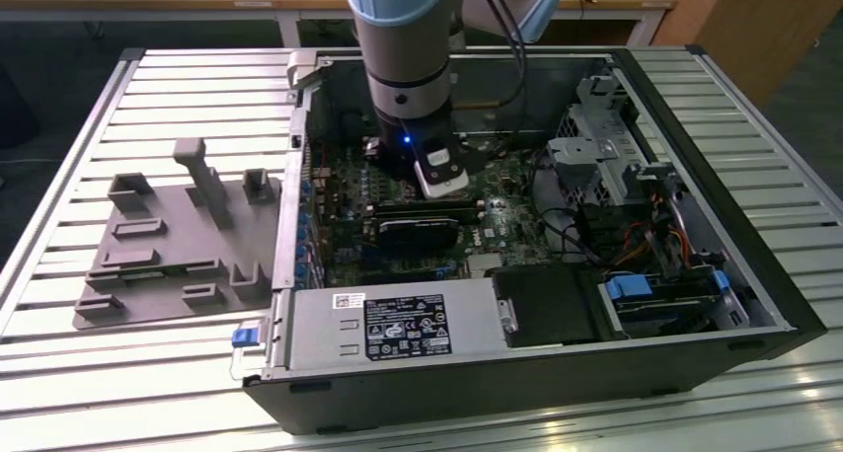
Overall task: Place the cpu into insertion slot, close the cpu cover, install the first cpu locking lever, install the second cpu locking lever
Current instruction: 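Install the second cpu locking lever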
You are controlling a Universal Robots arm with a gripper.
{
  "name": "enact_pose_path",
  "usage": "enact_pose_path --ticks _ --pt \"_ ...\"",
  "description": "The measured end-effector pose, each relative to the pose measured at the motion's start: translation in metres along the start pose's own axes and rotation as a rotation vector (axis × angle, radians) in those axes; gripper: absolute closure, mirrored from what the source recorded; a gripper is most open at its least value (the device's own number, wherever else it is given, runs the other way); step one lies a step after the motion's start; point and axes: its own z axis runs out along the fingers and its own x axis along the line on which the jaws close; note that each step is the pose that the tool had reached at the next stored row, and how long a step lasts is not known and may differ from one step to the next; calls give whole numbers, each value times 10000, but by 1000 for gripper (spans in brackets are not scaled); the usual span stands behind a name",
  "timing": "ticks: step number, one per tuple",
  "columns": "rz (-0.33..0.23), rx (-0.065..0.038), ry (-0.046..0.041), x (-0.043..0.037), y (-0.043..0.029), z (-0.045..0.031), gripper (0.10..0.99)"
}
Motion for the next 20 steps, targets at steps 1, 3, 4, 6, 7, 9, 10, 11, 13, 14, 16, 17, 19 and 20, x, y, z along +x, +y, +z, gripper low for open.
enact_pose_path --ticks 1,3,4,6,7,9,10,11,13,14,16,17,19,20 --pt "-75 -12 13 2 -4 4 984" --pt "-226 -34 39 6 -12 11 984" --pt "-295 -47 50 9 -17 15 984" --pt "-423 -74 73 13 -26 22 984" --pt "-481 -87 83 15 -31 24 984" --pt "-575 -107 98 20 -48 26 984" --pt "-614 -125 107 21 -58 27 984" --pt "-644 -158 117 23 -65 30 984" --pt "-692 -243 140 26 -79 35 984" --pt "-707 -277 149 27 -91 37 984" --pt "-721 -388 174 28 -113 45 984" --pt "-718 -472 192 29 -125 49 984" --pt "-705 -647 231 28 -149 54 984" --pt "-694 -747 251 26 -162 54 984"
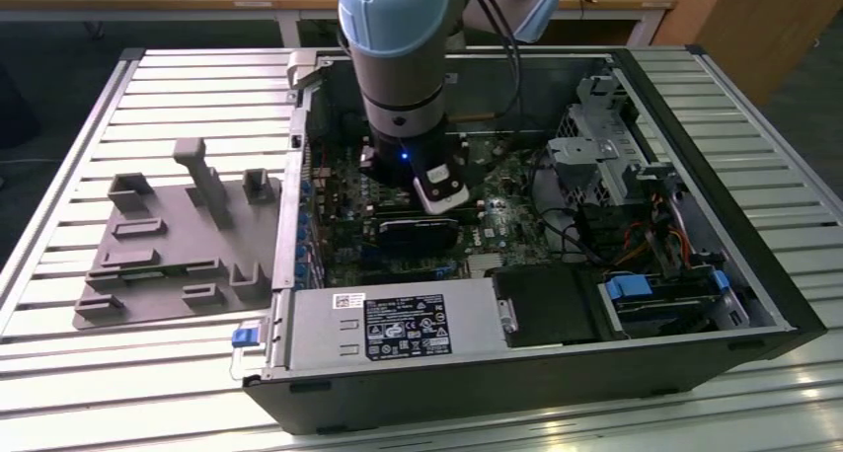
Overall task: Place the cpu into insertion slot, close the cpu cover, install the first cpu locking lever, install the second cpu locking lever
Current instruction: 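Install the second cpu locking lever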
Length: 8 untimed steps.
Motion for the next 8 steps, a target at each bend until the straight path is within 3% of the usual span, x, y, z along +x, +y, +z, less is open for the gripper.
enact_pose_path --ticks 4,8 --pt "56 -466 83 -13 -67 -10 984" --pt "91 -746 133 -28 -155 -19 984"
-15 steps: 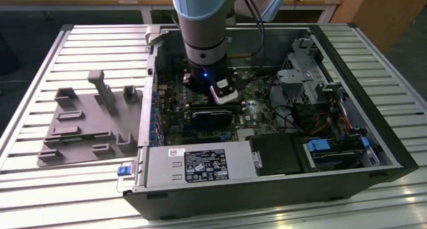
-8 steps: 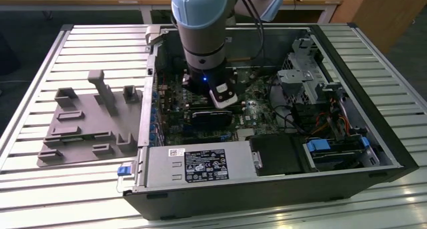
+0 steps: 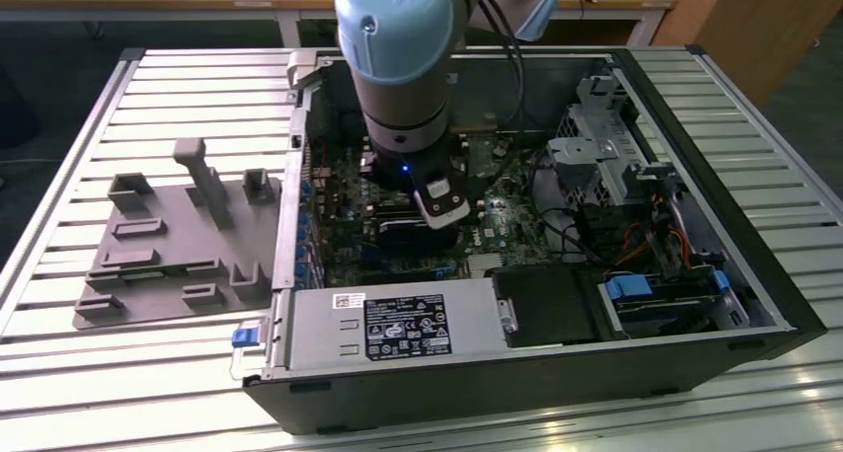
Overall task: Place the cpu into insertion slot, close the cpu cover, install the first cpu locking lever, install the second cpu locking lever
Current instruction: 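Install the second cpu locking lever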
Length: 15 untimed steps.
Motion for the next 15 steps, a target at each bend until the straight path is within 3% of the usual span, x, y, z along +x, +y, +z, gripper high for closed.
enact_pose_path --ticks 5,7,15 --pt "46 -361 65 11 -45 9 984" --pt "55 -448 82 28 -52 20 984" --pt "55 -453 83 143 -74 45 984"
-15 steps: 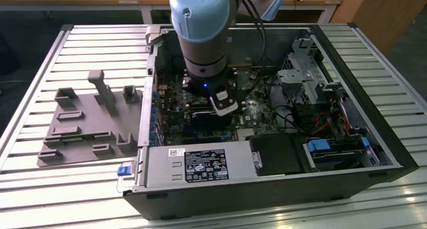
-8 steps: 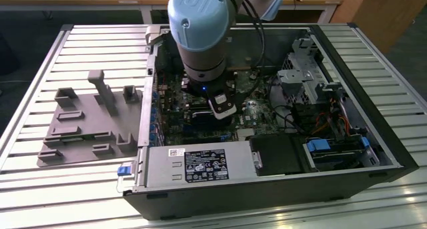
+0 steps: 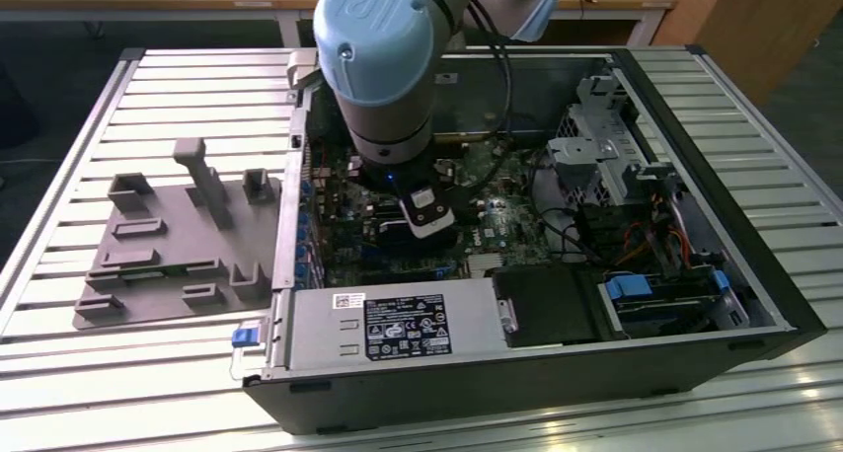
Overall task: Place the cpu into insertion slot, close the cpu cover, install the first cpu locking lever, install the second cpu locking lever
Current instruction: 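Install the second cpu locking lever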
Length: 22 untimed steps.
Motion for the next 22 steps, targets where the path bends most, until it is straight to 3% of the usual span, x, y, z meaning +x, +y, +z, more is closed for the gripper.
enact_pose_path --ticks 9,22 --pt "1 -12 3 70 -8 39 984" --pt "9 -67 12 89 34 92 984"
